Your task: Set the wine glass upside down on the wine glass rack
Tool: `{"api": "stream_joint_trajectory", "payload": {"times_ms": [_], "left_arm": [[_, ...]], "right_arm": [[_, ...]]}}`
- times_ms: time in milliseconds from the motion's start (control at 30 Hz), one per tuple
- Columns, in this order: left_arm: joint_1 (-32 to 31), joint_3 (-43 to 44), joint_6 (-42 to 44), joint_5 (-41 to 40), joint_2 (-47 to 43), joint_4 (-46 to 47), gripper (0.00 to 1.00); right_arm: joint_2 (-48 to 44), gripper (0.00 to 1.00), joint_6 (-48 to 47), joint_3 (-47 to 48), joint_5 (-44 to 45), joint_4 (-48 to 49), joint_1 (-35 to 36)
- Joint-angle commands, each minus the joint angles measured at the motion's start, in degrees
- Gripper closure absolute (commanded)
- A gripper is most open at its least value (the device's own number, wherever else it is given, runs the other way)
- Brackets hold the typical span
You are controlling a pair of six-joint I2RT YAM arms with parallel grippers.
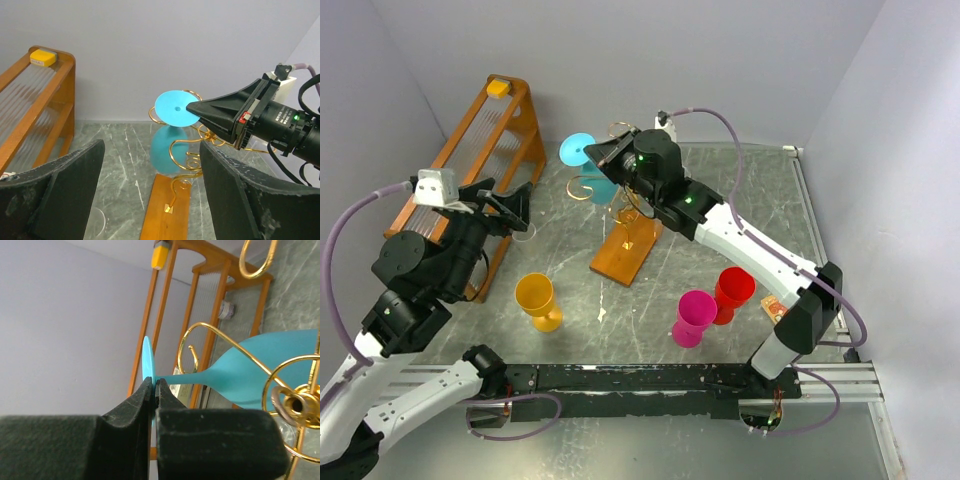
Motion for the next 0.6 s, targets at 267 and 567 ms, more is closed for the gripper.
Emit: {"api": "stream_joint_trajectory", "payload": {"times_ms": [267,567], "left_arm": [[0.22,2.84,-0.16,0.39,1.3,1.43,0.14],[0.18,3.67,-0.78,1.27,1.66,1.01,0.14]], "right_arm": [[-0.84,1.0,-3.87,-0.17,3.87,4.91,-0.41],[2.04,1.0,-6.1,2.35,4.03,6.01,-0.51]]}}
